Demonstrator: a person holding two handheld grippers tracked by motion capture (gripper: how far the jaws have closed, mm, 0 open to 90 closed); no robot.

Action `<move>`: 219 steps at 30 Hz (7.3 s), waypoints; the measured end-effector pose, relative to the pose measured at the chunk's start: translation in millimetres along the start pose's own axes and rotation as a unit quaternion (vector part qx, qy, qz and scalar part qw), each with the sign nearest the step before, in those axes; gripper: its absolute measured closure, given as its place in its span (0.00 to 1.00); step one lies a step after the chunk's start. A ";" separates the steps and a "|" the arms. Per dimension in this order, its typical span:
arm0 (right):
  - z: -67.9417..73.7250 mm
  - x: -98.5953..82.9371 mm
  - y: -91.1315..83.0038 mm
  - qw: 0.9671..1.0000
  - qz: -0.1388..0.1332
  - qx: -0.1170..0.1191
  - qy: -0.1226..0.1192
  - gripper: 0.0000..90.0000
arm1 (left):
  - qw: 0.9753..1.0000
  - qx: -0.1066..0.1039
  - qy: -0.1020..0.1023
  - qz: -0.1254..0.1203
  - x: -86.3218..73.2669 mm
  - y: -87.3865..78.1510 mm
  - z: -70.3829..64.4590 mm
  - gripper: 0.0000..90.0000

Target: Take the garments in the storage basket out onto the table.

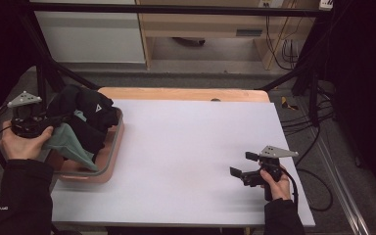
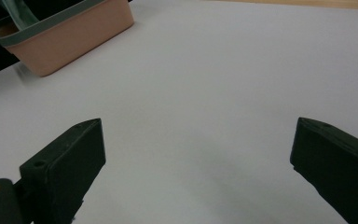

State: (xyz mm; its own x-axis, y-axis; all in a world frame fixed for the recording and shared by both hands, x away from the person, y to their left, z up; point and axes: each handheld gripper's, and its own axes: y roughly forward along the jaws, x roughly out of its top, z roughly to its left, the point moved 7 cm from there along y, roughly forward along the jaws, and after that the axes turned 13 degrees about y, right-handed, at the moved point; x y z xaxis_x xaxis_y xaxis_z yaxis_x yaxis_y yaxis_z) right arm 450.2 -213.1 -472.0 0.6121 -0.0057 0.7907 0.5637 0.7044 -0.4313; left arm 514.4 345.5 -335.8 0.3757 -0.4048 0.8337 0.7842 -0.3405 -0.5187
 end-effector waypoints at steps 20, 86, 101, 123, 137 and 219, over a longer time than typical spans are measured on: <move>0.0 0.3 -0.6 1.000 -0.001 -0.001 0.001 0.04 | 0.999 -0.027 0.015 -0.036 28.8 -12.1 -24.3 0.76; 0.7 0.7 -1.6 1.000 -0.004 0.004 0.000 0.04 | 0.986 -0.131 0.033 -0.092 90.3 15.7 -170.2 0.76; 0.5 0.8 -2.1 1.000 -0.004 0.004 0.000 0.04 | 0.984 -0.153 0.040 -0.088 78.8 36.1 -207.2 0.76; 0.4 0.7 -2.6 1.000 -0.005 0.005 0.001 0.04 | 0.981 -0.176 0.042 -0.066 58.6 85.3 -256.1 0.75; 0.6 0.3 -2.0 1.000 -0.005 0.007 0.001 0.04 | 0.978 -0.196 0.058 -0.042 46.3 121.0 -286.1 0.73; 39.8 -3.4 41.0 1.000 0.011 -0.008 0.019 0.07 | 0.989 -0.137 -0.006 0.048 -59.2 121.3 -280.6 0.64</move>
State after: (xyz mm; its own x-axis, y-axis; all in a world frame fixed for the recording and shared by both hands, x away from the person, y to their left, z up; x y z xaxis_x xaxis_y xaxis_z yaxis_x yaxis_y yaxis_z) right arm 449.2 -156.0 -475.1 0.6449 -0.0179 0.7641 0.5590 0.6928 -0.4556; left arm 448.7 90.0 -501.2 0.4495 -0.4370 0.7791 0.5811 -0.5193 -0.6265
